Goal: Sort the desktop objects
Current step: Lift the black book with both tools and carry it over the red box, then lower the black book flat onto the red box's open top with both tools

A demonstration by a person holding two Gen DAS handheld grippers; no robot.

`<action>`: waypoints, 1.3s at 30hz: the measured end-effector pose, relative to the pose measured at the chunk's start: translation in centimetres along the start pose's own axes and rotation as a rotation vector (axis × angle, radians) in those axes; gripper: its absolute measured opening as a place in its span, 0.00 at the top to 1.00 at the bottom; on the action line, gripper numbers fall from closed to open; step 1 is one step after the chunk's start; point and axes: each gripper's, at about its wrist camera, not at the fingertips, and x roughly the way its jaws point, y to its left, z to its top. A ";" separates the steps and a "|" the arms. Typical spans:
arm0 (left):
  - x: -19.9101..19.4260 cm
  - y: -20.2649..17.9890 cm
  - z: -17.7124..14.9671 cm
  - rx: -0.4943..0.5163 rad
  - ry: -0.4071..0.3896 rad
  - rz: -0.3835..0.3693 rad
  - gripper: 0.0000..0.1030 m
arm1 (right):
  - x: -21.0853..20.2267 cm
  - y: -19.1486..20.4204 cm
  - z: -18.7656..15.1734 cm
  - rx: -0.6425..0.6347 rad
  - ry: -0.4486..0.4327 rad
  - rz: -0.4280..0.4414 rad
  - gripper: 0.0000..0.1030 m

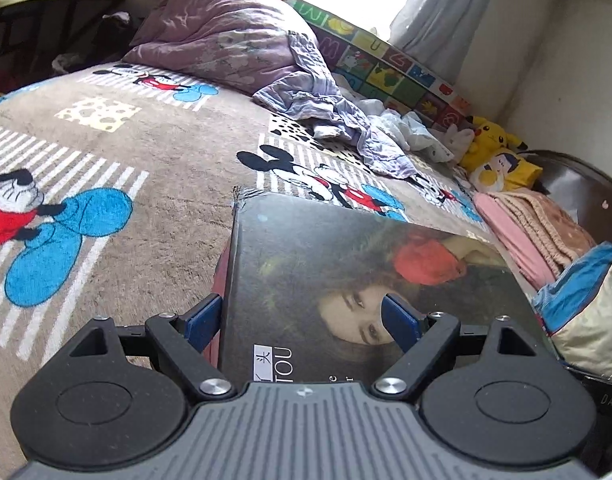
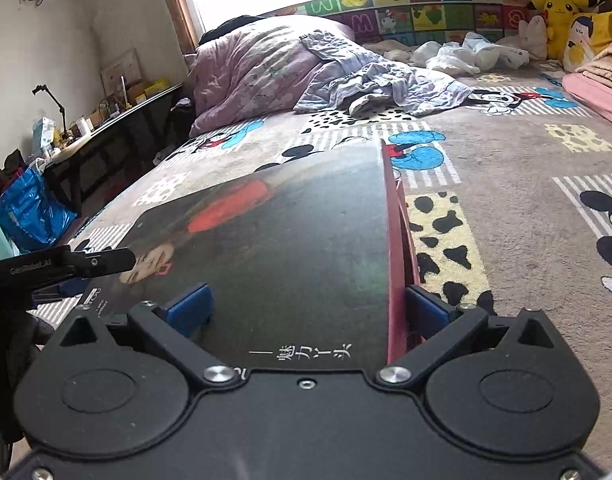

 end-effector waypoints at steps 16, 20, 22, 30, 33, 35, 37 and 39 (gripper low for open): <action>-0.8 -2.5 -0.9 0.118 0.012 0.034 0.17 | -1.6 -1.2 -0.4 -0.033 -0.056 -0.053 0.01; -1.3 -3.5 -1.2 0.213 -0.028 0.083 0.17 | -1.6 -1.9 -0.6 -0.024 -0.048 -0.050 0.01; -1.9 -4.1 -1.4 0.242 -0.057 0.095 0.17 | -2.0 -2.3 -0.8 -0.009 -0.067 -0.064 0.01; -2.4 -7.0 -2.7 0.404 -0.102 0.060 0.17 | -2.9 -1.2 -1.0 -0.109 -0.133 0.011 0.02; -1.4 -7.2 -3.1 0.415 -0.062 0.046 0.17 | -2.3 -0.2 -1.0 -0.172 -0.112 0.055 0.02; -0.8 -7.1 -3.3 0.420 -0.042 0.064 0.17 | -1.4 0.1 -1.1 -0.190 -0.073 0.080 0.02; -0.4 -7.3 -3.6 0.443 -0.030 0.081 0.17 | -0.5 0.4 -1.3 -0.210 -0.050 0.081 0.02; -0.1 -7.7 -4.0 0.485 -0.026 0.094 0.16 | 0.0 0.7 -1.4 -0.251 -0.037 0.069 0.02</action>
